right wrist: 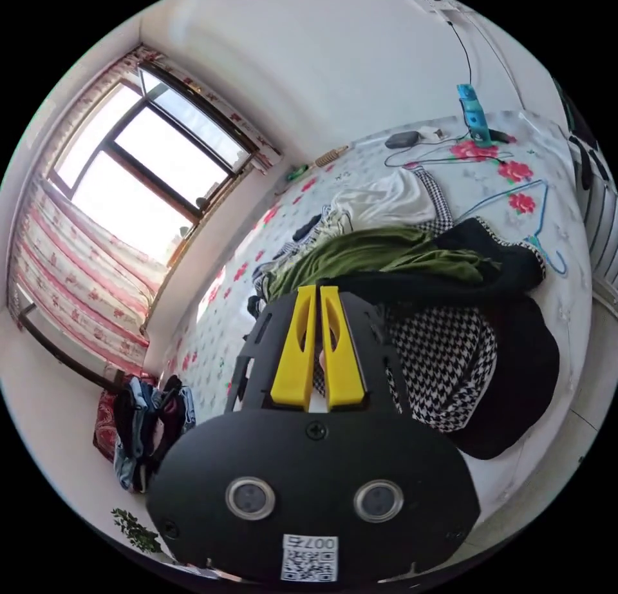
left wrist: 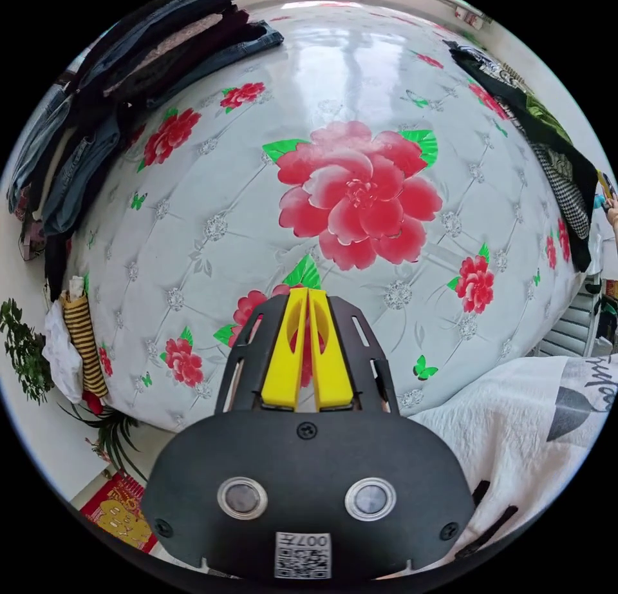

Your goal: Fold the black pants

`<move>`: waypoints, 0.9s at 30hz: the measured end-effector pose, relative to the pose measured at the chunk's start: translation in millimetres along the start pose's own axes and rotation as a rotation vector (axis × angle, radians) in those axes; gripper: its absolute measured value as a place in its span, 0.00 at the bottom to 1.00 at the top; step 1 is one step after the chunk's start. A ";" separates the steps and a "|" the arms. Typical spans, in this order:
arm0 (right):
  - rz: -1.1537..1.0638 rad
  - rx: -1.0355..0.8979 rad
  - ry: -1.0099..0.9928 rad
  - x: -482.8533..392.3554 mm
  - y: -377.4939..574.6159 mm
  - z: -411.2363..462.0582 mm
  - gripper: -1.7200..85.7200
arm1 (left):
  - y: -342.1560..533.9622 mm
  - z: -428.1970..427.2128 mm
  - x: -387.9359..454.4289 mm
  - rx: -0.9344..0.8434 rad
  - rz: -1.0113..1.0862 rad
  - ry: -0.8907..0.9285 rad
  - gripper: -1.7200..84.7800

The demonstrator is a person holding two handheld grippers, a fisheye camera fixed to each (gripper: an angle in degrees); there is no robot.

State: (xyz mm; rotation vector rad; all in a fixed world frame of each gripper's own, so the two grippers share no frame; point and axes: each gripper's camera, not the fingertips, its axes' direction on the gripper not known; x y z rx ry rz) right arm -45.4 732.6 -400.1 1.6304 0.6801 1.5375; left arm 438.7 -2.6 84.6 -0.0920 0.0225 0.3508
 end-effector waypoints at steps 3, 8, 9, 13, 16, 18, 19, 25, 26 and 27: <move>-0.138 0.170 -0.234 -56.5 -38.3 -84.5 0.02 | 17.4 -28.6 -10.9 0.097 0.002 0.042 0.01; -0.612 0.375 -0.634 -190.5 -31.6 -218.1 0.02 | 61.4 -72.4 -33.1 0.227 -0.010 0.099 0.01; -0.717 0.355 -0.772 -222.0 -20.0 -239.6 0.02 | 75.8 -82.2 -40.9 0.264 -0.022 0.127 0.01; -1.062 -0.013 -1.077 -340.3 64.5 -252.3 0.02 | 123.0 -103.0 -70.5 0.349 -0.097 0.230 0.01; -1.269 -0.353 -1.099 -404.0 191.1 -215.1 0.02 | 167.1 -113.4 -99.2 0.409 -0.178 0.288 0.01; -1.343 -0.548 -1.068 -419.3 287.0 -177.2 0.02 | 202.5 -112.4 -122.5 0.417 -0.242 0.308 0.01; -1.322 -0.729 -1.044 -421.0 352.3 -143.1 0.02 | 211.0 -111.0 -128.0 0.410 -0.259 0.308 0.01; -1.335 -1.401 -0.678 -360.3 624.6 -45.6 0.02 | 281.2 -103.4 -166.3 0.370 -0.363 0.292 0.01; -1.358 -1.453 -0.704 -356.4 633.5 -47.9 0.02 | 288.2 -102.9 -170.3 0.361 -0.369 0.299 0.01; -1.372 -1.508 -0.739 -353.6 638.1 -52.2 0.02 | 292.1 -102.9 -172.1 0.351 -0.366 0.311 0.01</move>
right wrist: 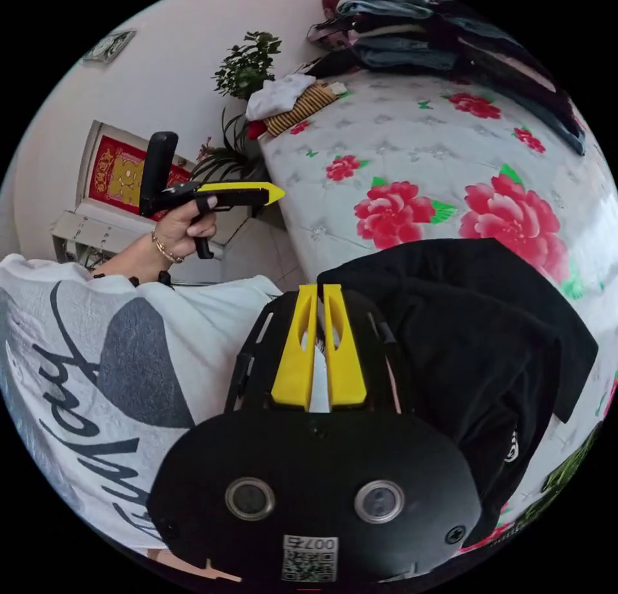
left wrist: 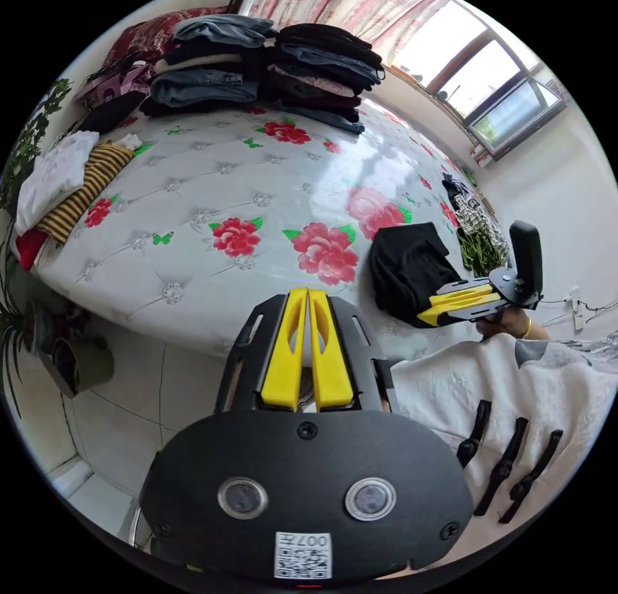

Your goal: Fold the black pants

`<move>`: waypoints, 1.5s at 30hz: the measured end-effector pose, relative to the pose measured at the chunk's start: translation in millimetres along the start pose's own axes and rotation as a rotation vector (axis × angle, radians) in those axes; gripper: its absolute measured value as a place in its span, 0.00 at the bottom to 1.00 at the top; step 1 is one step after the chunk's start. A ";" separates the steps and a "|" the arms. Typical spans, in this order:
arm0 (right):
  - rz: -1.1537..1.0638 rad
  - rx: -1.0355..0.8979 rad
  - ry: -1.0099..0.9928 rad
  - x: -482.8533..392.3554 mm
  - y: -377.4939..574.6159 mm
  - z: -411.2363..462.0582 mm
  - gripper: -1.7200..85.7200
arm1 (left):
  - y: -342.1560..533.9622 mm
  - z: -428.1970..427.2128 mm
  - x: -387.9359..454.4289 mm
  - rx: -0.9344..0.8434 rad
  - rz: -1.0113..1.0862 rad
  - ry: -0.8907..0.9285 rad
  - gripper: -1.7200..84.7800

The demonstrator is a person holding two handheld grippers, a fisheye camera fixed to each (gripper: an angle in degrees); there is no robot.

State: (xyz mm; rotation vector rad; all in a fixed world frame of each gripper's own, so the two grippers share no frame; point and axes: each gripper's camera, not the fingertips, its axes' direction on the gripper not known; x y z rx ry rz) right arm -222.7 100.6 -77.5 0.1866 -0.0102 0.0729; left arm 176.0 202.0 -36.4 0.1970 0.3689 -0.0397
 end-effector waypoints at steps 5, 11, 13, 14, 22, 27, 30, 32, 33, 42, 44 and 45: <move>0.054 0.187 0.089 14.3 22.4 -57.1 0.03 | -4.6 2.9 24.5 -0.022 0.079 0.036 0.01; 0.409 0.509 0.210 83.9 133.4 -137.6 0.07 | -34.1 11.0 108.4 -0.040 0.305 0.116 0.09; 0.580 0.521 0.308 111.7 186.0 -153.4 0.08 | -43.4 16.8 135.0 -0.056 0.372 0.123 0.10; 0.611 0.523 0.323 117.1 197.9 -156.5 0.09 | -49.4 23.1 152.1 -0.075 0.412 0.124 0.11; 0.619 0.398 0.277 155.9 233.1 -139.6 0.09 | -73.9 124.3 211.0 -0.301 0.547 -0.086 0.08; 0.322 0.167 0.013 147.7 168.0 -96.9 0.05 | -156.7 92.6 203.8 -0.246 0.442 -0.257 0.08; 0.113 0.113 -0.007 121.4 129.2 -91.0 0.04 | -188.9 46.0 194.3 -0.117 0.346 -0.254 0.08; 0.068 0.132 0.048 113.8 123.0 -105.2 0.05 | -193.7 19.6 187.2 -0.043 0.279 -0.283 0.08; 0.051 0.153 0.075 112.8 126.6 -118.9 0.05 | -190.9 3.0 180.6 -0.002 0.222 -0.324 0.08; 0.451 0.345 0.446 187.5 249.2 -217.0 0.11 | -48.6 -27.9 125.4 0.082 -0.092 -0.241 0.12; 0.496 0.318 0.418 202.5 263.4 -218.0 0.11 | -23.4 -7.0 129.0 0.026 -0.117 -0.210 0.13; 0.500 0.290 0.422 207.6 267.2 -215.0 0.12 | -12.7 7.5 134.0 -0.006 -0.131 -0.190 0.14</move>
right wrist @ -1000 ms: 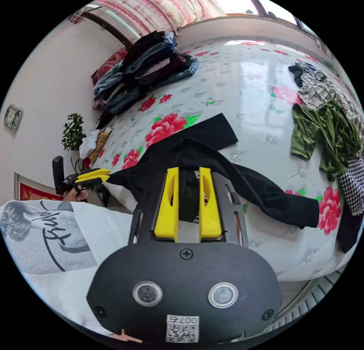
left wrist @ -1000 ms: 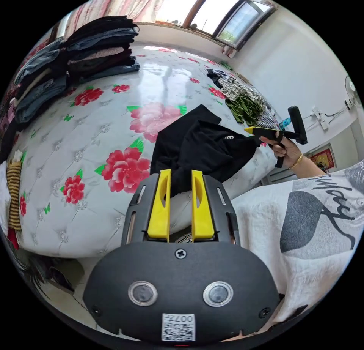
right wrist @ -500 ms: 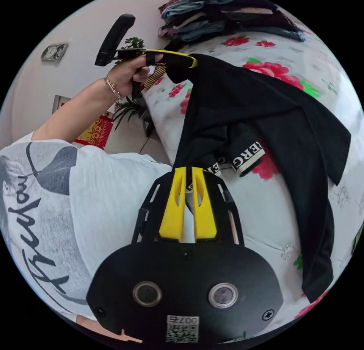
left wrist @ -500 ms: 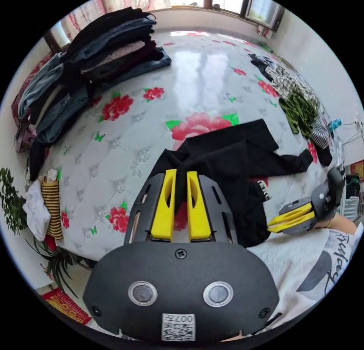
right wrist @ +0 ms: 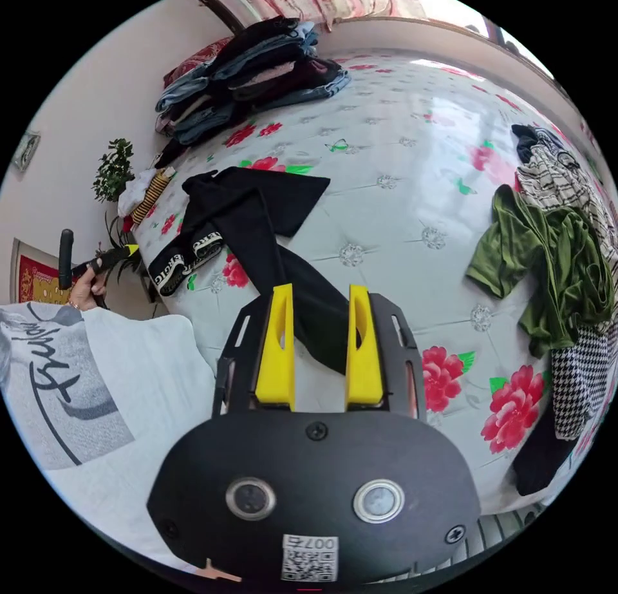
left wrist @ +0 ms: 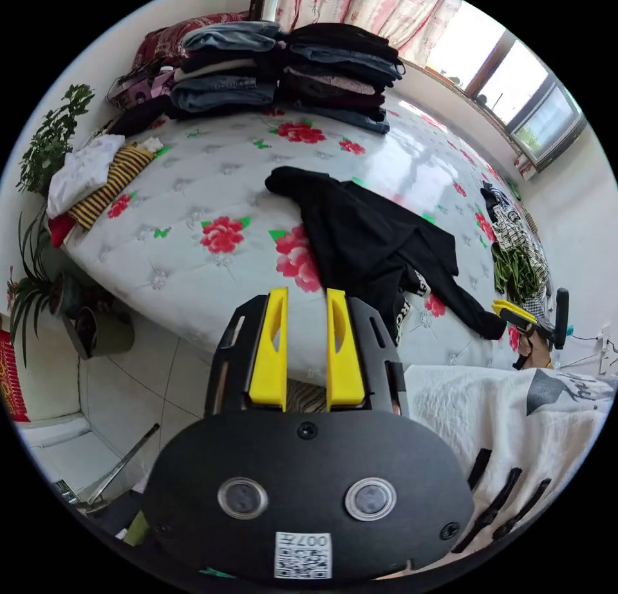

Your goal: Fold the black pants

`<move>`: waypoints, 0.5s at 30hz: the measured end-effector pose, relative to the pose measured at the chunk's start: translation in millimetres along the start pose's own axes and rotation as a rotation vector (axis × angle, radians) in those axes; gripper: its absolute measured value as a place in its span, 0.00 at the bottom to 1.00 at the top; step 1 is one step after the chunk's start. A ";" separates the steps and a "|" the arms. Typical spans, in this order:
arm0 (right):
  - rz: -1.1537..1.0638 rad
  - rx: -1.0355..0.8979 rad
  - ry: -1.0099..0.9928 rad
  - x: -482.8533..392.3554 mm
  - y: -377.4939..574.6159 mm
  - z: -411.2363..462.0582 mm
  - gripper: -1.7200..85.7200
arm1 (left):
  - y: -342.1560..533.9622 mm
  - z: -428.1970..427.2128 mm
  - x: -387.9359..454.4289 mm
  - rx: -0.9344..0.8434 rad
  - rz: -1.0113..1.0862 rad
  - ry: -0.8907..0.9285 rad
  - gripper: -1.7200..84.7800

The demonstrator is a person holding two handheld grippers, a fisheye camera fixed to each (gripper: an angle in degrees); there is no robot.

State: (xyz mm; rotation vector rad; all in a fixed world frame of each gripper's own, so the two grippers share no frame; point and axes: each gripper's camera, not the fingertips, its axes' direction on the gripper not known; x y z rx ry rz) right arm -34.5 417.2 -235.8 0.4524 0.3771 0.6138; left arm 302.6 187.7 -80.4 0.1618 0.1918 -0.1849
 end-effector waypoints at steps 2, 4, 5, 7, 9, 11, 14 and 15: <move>-0.036 -0.029 0.022 -2.2 0.5 6.6 0.12 | 6.1 18.8 13.5 -0.053 -0.003 0.042 0.16; -0.119 -0.077 0.011 -15.5 -4.1 18.3 0.12 | 1.3 34.0 31.7 -0.082 0.024 0.066 0.18; -0.140 -0.094 0.000 -19.7 -5.8 22.0 0.12 | -6.4 42.6 44.5 -0.103 0.049 0.093 0.19; -0.206 -0.181 -0.034 -39.1 -12.7 41.9 0.12 | -21.0 59.4 64.5 -0.167 0.084 0.125 0.19; -0.237 -0.162 0.127 -55.4 -12.6 47.6 0.09 | -36.5 91.6 92.3 -0.294 0.174 0.091 0.15; -0.325 -0.168 0.201 -68.9 -11.3 51.3 0.06 | -45.2 104.0 106.1 -0.316 0.276 -0.015 0.07; -0.292 -0.173 0.323 -65.3 -22.0 36.1 0.04 | -63.2 91.9 99.9 -0.300 0.396 -0.174 0.02; -0.246 -0.104 0.383 -57.1 -22.9 12.6 0.03 | -69.2 73.7 84.4 -0.265 0.426 -0.216 0.01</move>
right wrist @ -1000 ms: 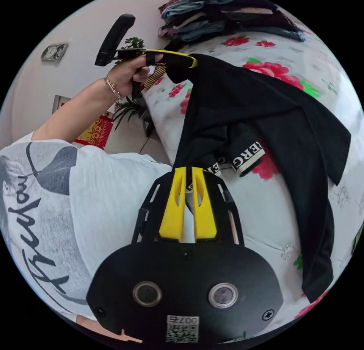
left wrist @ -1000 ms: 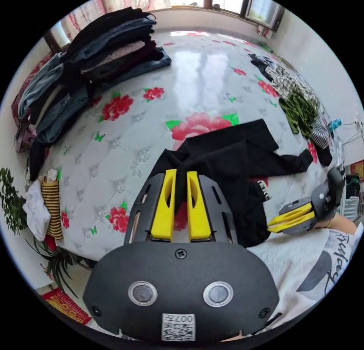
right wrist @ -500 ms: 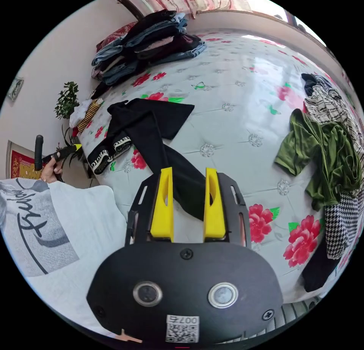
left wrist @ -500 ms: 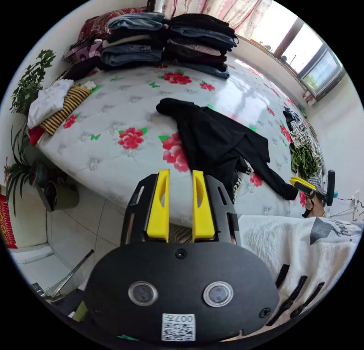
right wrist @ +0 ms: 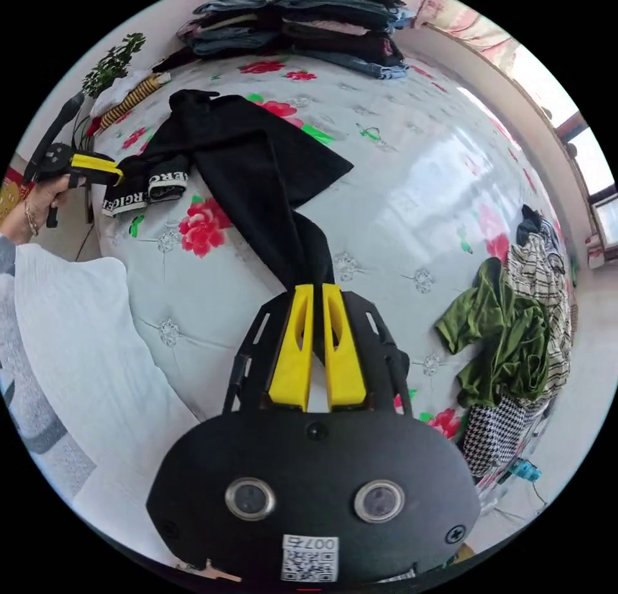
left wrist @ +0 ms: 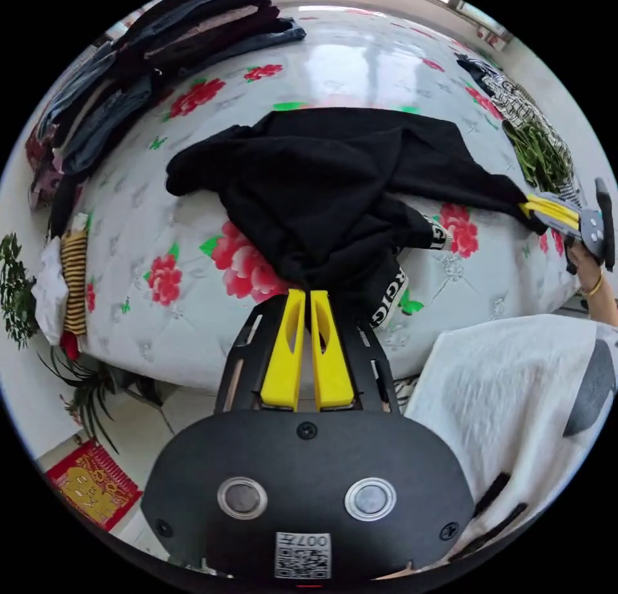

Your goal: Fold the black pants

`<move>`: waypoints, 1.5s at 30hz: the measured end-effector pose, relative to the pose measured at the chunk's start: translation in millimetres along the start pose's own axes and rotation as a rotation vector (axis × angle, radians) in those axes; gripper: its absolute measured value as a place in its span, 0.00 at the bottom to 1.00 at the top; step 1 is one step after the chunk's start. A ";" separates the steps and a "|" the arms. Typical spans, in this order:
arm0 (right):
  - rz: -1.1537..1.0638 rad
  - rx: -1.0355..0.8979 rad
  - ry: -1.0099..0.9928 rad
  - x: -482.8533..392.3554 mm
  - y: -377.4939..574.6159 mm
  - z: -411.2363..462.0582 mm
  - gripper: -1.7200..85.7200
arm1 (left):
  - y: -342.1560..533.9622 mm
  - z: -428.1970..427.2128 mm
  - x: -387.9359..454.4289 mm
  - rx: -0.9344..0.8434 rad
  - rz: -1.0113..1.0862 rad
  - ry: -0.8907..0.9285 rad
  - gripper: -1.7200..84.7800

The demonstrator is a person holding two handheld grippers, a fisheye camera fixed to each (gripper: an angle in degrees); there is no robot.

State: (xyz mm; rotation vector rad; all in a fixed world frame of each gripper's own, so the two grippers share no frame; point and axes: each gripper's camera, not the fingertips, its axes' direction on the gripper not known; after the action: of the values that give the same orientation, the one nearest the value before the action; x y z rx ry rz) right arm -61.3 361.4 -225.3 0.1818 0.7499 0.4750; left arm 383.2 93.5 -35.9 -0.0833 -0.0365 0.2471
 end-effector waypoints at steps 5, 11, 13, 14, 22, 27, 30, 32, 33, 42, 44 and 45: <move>0.203 0.034 0.111 65.7 46.1 -54.3 0.04 | 51.0 -52.3 -123.2 -0.005 -0.110 -0.270 0.01; 0.368 -0.053 -0.028 90.2 67.8 -63.8 0.06 | 106.8 -69.1 -188.0 0.121 -0.215 -0.026 0.06; 0.424 0.085 -0.083 87.8 48.2 -79.6 0.07 | 123.3 -66.9 -194.5 0.134 -0.261 0.003 0.07; 0.426 0.111 -0.113 86.3 40.5 -79.9 0.07 | 133.7 -64.0 -201.1 0.140 -0.313 0.006 0.07; 0.245 -0.027 -0.188 38.6 -112.4 12.7 0.10 | 114.5 -17.7 -246.6 0.117 -0.407 0.130 0.19; 0.227 -0.112 -0.089 14.7 -156.8 43.3 0.07 | 45.4 61.5 -251.4 -0.116 -0.369 0.125 0.08; 0.035 -0.195 -0.044 -5.7 -178.9 36.9 0.04 | 24.9 37.0 -244.8 -0.023 -0.303 0.081 0.02; 0.026 -0.033 0.029 1.8 -178.8 -3.0 0.03 | 30.4 8.9 -248.2 0.064 -0.317 0.069 0.02; 0.066 0.135 0.068 13.8 -170.7 -45.2 0.02 | 42.0 -11.9 -251.6 0.125 -0.340 0.060 0.01; 0.209 0.512 0.296 45.1 -37.6 -143.0 0.02 | 103.3 -10.5 -244.8 0.131 -0.434 0.048 0.01; 0.302 0.248 0.264 57.4 -21.0 -86.5 0.02 | 100.5 10.2 -239.9 0.075 -0.420 0.063 0.01; 0.363 0.062 0.225 65.6 -9.8 -52.4 0.02 | 99.2 19.7 -238.6 0.042 -0.426 0.045 0.01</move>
State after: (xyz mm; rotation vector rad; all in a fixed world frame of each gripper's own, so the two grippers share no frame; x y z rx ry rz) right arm -52.6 383.6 -306.5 0.3290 0.9579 0.8272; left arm 127.0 132.2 -31.1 -0.0380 -0.0041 -0.1801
